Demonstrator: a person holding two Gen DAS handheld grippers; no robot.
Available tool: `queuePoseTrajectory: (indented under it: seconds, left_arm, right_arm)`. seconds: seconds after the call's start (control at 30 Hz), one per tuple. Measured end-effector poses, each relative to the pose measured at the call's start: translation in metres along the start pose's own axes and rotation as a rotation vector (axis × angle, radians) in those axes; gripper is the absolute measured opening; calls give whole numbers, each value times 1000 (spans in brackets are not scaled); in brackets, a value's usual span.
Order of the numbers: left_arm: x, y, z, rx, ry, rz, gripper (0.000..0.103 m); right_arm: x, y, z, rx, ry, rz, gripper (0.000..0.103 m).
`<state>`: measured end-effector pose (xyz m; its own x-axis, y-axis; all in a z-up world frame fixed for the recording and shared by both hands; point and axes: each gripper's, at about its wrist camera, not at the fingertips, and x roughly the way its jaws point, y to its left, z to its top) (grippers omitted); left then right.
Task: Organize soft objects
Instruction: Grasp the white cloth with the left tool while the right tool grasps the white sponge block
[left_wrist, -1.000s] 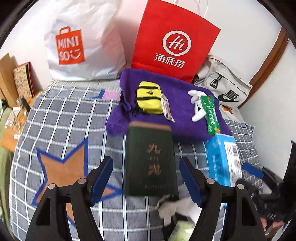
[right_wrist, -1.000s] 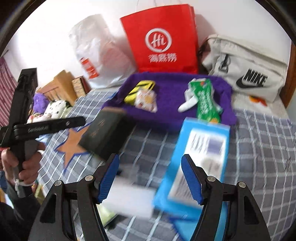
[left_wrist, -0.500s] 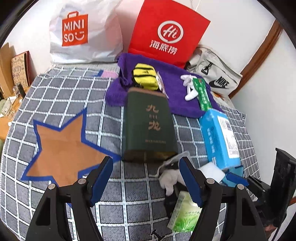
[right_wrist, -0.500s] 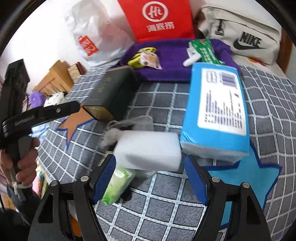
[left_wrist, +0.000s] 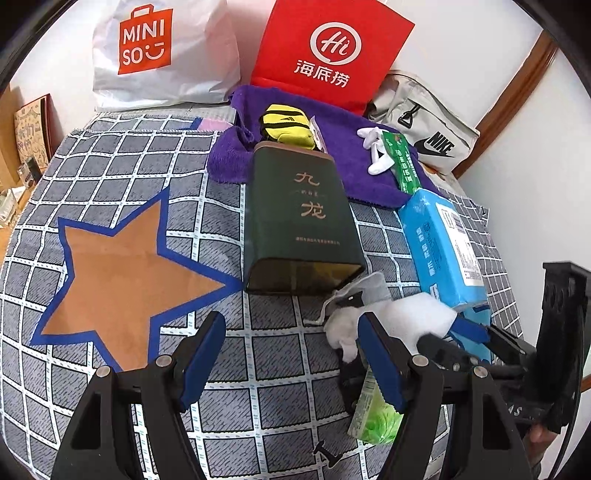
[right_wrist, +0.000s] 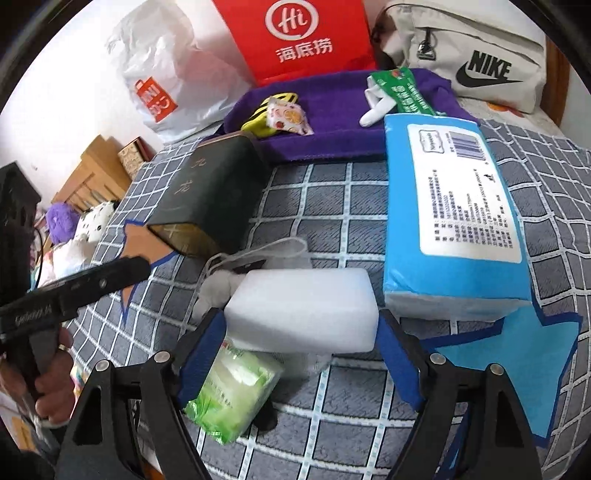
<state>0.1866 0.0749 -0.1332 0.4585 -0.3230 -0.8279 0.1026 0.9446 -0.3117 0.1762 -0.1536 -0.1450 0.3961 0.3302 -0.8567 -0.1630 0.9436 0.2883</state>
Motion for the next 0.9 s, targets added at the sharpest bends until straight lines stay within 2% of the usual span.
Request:
queuePoseTrajectory:
  seconds: [0.17,0.33,0.6,0.73,0.77,0.8,0.9]
  left_arm:
    - [4,1,-4,-10,10,11,72]
    - [8,-7,-10,0,3,16,72]
    - [24,-35,-22,72,9,34,70]
    - [31,-46,-22,93,1,43,65]
    - [33,-49,-22,101,6,48,58]
    - [35,-52,-22,109,9,51,55]
    - [42,-58,-20,133,4,65,54]
  right_arm:
    - [-1,-4,0,20,-3,17,79]
    - [-20,-1,-9,-24,-33,54,79]
    - [-57,-15,-32,-62,-109,88,79]
    - [-71,-26,-44,-96,-137,76,79]
    - [-73,-29,-47,-102,-143,72,79]
    - [-75,-33,-49,-107,-146,71,79]
    - [-73,-46,-58,-109,-128,96,79]
